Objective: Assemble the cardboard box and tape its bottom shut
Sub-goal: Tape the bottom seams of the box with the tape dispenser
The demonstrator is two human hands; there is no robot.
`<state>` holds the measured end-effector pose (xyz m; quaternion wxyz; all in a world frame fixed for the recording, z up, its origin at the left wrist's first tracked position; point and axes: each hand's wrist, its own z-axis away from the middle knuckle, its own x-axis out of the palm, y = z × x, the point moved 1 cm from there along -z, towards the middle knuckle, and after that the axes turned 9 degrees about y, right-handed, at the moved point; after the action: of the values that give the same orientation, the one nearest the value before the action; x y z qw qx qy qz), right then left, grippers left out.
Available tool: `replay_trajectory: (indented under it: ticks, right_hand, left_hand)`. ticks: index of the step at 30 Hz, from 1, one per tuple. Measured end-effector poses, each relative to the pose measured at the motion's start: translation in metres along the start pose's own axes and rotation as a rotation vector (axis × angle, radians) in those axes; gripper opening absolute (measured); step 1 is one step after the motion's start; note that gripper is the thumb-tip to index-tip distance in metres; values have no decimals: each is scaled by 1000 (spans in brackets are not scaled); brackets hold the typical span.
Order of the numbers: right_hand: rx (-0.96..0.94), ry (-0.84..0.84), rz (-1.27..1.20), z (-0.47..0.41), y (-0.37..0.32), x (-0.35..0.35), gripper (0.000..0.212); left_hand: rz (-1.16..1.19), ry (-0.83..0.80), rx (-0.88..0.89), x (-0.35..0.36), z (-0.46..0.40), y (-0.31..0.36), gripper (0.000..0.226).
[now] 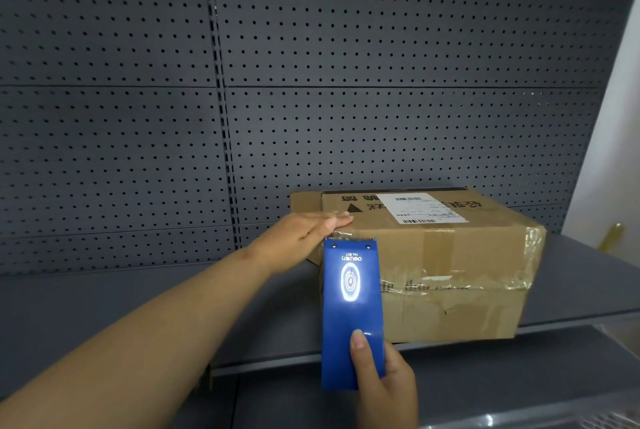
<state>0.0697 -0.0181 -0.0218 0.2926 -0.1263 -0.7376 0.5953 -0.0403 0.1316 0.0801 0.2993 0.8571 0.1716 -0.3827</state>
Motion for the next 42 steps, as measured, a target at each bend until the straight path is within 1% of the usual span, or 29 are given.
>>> replay_trajectory:
  ticks: [2,8,11,14,17,19,21,24,26,28,29,32,33,35,37,39,42]
  right_hand:
    - [3,-3,-8,-1,0,-1,27]
    - [-5,18,-29,-6,-4,0,22]
    - [11,27,-19,-9,-2,0,22]
    - [15,23,23,-12,0,-1,21]
    - [13,19,20,-16,-2,-1,23]
    - [0,32,-9,-16,-7,0,24]
    - [-23,42,-68,-17,-16,5,17]
    - [-43,36,-93,-25,-38,11,20]
    - [-22,-23,-57,-33,-54,14,17]
    - [10,-59,-6,-41,-65,13,28]
    - [25,-68,13,-43,-69,11,30]
    - [28,-94,64,-49,-77,8,27]
    - [25,-89,69,-51,-78,7,27]
    - [9,-98,89,-54,-81,9,27]
    - [-8,-108,101,-58,-86,12,27]
    - [2,-128,73,-63,-93,15,26]
    - [-14,-174,45,-72,-105,21,23]
  left_hand:
    - [10,-11,16,5,2,-6,39]
    - [11,48,51,20,-2,-16,42]
    - [65,113,53,32,-5,-20,54]
    - [76,213,18,45,-8,-25,34]
    - [78,275,19,50,-14,-26,33]
    - [92,286,18,50,-20,-24,32]
    - [113,293,-10,47,-29,-21,32]
    - [142,328,-37,41,-44,-15,28]
    - [179,313,-63,39,-52,-12,24]
    - [233,292,-98,40,-59,-10,18]
    - [258,292,-109,41,-61,-9,16]
    - [250,316,-128,44,-67,-9,13]
    - [261,321,-162,44,-70,-9,12]
    - [360,321,-243,40,-74,-7,9]
    - [465,314,-296,35,-76,-2,16]
    - [469,338,-302,31,-77,1,24]
    - [499,362,-330,22,-83,4,52]
